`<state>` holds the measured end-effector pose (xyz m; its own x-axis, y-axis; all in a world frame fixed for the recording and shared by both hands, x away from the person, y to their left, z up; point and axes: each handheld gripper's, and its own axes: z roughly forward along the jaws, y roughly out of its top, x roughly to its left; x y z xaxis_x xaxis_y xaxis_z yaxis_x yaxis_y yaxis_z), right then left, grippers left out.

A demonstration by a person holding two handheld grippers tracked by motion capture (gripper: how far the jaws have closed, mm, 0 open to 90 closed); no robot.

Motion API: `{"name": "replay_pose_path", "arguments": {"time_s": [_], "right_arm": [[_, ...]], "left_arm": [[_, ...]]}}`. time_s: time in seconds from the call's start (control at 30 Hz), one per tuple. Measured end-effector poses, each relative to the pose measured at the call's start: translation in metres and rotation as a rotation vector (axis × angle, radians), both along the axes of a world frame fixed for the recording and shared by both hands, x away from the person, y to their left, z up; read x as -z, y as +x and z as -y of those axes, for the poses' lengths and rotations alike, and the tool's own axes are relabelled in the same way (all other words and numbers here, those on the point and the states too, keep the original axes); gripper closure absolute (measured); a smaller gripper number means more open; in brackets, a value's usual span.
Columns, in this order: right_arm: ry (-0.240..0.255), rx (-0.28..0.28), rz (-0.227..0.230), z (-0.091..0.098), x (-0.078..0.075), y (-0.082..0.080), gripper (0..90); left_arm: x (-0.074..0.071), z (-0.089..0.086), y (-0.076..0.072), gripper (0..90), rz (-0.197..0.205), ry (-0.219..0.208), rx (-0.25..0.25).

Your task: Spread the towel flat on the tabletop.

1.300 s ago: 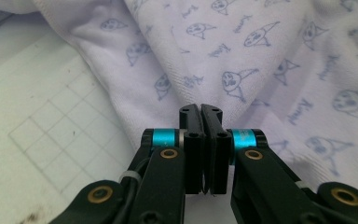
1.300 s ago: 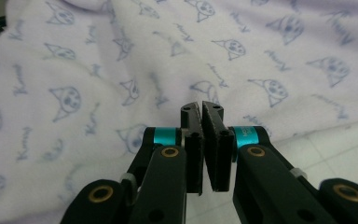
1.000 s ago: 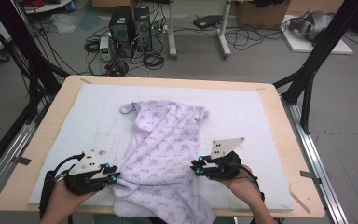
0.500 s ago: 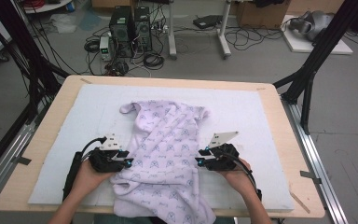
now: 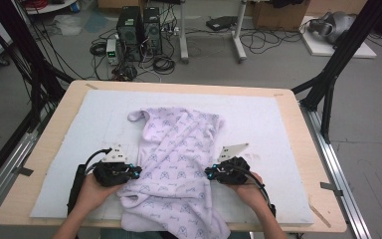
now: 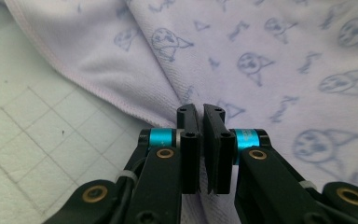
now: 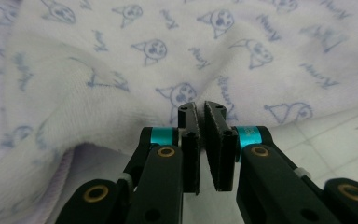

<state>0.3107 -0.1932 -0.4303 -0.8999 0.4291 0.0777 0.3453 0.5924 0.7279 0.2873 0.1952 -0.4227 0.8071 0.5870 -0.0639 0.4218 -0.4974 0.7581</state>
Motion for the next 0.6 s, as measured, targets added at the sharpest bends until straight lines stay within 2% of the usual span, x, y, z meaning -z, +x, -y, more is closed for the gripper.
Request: {"name": "replay_pose_path", "arguments": {"time_s": [0.13,0.23,0.3,0.4,0.43,0.47,0.53,0.6], "right_arm": [[0.013,-0.004,0.022,0.009,-0.014,-0.006,84.9],[0.03,-0.015,0.041,0.017,-0.029,-0.019,85.0],[0.023,-0.034,0.05,0.018,-0.035,-0.028,84.9],[0.078,-0.075,0.06,0.022,-0.046,-0.041,81.9],[0.088,-0.075,0.069,0.022,-0.049,-0.042,79.2],[0.087,-0.069,0.081,0.023,-0.052,-0.041,75.7],[0.074,-0.047,0.088,0.022,-0.05,-0.035,70.9],[0.056,-0.024,0.08,0.019,-0.044,-0.026,65.3]], "left_arm": [[-0.012,-0.002,-0.01,85.2,0.021,-0.018,0.006],[-0.022,-0.004,-0.023,85.2,0.036,-0.033,0.027],[-0.026,-0.007,-0.033,85.2,0.042,-0.042,0.04],[-0.032,-0.011,-0.046,83.3,0.043,-0.057,0.084],[-0.034,-0.012,-0.046,78.2,0.047,-0.051,0.084],[-0.034,-0.012,-0.045,67.9,0.05,-0.045,0.069],[-0.034,-0.013,-0.037,56.5,0.044,-0.043,0.044],[-0.031,-0.013,-0.026,53.8,0.049,-0.043,0.022]]}}
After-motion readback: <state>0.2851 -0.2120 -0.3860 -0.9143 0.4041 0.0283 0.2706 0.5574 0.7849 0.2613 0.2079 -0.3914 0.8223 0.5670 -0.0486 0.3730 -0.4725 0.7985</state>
